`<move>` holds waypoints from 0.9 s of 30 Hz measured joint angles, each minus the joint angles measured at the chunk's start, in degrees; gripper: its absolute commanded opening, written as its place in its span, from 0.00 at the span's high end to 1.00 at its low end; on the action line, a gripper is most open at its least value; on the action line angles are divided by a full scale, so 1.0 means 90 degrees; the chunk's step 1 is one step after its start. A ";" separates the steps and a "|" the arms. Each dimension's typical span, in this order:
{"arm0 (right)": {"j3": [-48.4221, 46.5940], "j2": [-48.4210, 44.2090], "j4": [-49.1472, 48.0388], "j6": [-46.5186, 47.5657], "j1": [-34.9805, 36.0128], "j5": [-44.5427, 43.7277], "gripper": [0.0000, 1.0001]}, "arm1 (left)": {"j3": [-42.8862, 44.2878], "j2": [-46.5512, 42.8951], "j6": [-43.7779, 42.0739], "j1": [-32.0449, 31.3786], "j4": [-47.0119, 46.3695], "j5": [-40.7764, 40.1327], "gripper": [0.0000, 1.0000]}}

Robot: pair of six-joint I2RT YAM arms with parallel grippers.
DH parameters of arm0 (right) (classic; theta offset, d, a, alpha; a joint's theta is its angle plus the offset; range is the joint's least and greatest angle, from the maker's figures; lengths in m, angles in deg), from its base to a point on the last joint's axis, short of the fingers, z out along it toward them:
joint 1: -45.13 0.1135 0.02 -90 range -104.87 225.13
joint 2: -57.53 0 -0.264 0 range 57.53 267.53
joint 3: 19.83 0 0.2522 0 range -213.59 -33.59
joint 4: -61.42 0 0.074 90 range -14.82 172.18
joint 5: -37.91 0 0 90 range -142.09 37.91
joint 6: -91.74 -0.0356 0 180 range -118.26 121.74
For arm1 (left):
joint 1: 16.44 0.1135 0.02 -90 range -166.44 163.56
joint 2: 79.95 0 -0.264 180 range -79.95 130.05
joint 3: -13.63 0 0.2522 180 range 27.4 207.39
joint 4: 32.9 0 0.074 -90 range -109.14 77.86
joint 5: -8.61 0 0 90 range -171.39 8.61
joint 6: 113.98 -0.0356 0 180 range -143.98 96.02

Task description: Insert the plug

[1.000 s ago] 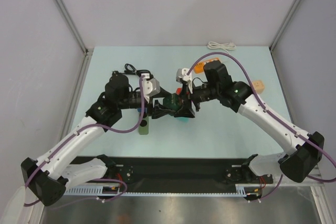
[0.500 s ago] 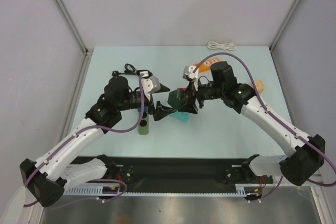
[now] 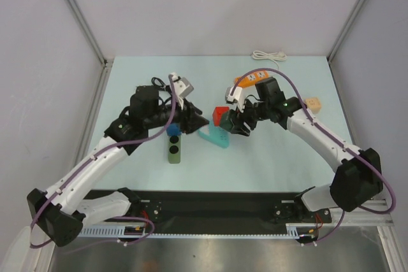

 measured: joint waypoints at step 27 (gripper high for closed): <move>-0.0153 0.1838 0.0408 0.2093 0.0525 -0.0979 1.00 | -0.1268 0.0457 0.2215 0.1877 -0.0442 0.0568 0.99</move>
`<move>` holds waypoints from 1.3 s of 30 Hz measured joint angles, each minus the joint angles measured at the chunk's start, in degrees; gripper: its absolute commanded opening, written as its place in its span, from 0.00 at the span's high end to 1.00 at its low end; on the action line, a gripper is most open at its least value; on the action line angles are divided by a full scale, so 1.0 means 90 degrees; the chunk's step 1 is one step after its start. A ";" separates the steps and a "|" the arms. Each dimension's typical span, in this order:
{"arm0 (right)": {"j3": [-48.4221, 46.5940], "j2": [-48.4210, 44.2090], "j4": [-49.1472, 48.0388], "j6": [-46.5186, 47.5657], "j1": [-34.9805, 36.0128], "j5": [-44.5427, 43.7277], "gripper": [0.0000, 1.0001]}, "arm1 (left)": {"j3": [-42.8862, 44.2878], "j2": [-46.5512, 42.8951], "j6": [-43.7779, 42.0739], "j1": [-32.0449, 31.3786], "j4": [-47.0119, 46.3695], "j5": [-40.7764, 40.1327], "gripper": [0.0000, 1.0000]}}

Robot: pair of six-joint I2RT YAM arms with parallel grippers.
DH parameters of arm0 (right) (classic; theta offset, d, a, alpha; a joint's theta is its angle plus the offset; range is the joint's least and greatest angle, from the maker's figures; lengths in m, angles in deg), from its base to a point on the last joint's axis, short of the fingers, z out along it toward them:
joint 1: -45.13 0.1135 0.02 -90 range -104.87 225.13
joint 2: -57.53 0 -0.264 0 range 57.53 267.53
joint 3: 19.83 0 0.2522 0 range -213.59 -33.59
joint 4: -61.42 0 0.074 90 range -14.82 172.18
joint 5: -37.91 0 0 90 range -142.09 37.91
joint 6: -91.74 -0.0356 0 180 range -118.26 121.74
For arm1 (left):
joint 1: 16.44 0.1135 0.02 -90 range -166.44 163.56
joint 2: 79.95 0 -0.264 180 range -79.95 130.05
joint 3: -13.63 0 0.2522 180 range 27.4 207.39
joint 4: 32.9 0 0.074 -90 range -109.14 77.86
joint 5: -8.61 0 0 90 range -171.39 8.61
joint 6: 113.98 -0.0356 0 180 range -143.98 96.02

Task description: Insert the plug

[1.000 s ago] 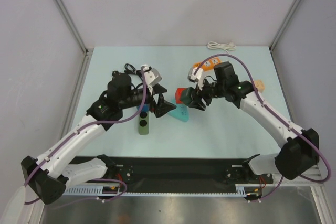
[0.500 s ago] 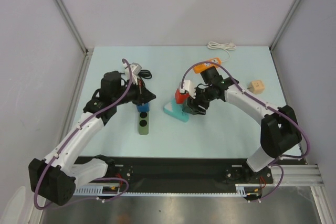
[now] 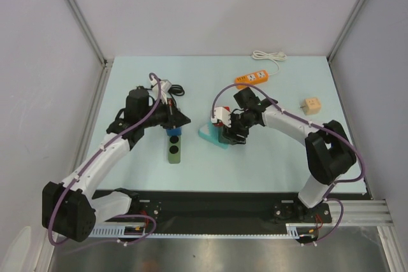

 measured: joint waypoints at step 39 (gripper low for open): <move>-0.0991 0.0763 0.0984 0.0471 0.0170 -0.0063 1.00 | -0.0092 0.0194 0.0000 0.0080 -0.0121 0.0279 0.97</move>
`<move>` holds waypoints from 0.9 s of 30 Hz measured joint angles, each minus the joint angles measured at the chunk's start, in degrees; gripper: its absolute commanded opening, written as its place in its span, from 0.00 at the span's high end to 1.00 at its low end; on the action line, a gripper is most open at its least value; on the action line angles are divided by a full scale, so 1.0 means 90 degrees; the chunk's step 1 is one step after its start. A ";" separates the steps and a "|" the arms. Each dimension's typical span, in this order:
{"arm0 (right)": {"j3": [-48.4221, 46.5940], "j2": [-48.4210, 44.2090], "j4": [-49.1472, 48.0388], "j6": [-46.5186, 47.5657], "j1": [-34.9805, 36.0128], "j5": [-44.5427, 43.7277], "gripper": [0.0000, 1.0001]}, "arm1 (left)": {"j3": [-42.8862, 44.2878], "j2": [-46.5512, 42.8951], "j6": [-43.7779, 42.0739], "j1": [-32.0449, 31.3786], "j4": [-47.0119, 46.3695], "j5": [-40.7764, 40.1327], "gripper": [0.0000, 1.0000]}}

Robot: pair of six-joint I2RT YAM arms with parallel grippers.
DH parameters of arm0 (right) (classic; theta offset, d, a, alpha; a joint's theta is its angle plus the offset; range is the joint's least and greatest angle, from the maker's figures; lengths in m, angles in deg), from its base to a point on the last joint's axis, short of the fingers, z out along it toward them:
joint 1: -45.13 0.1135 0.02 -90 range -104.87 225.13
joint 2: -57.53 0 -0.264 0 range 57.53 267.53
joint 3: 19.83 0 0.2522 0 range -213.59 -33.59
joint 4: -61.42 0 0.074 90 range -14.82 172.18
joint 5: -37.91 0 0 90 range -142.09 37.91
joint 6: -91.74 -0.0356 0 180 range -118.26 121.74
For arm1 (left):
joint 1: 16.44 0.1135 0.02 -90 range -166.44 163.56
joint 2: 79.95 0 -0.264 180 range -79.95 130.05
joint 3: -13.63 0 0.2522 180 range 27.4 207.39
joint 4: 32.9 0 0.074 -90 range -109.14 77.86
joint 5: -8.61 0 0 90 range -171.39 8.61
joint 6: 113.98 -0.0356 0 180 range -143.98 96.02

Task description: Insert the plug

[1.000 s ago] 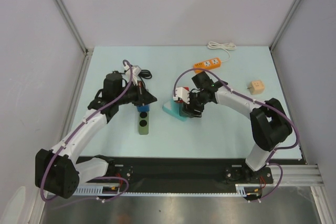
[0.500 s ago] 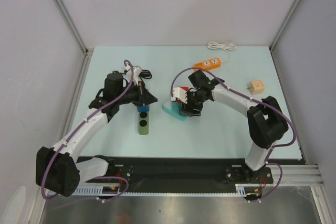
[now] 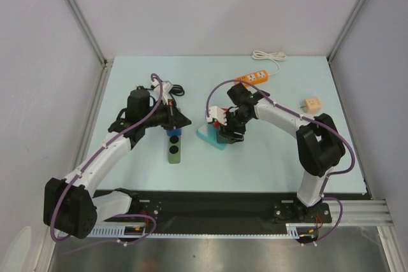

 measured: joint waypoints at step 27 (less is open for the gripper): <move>-0.0182 0.0165 0.0488 -0.0117 0.0294 -0.0007 1.00 | -0.0015 -0.0002 0.0000 0.0015 -0.0007 -0.0002 0.95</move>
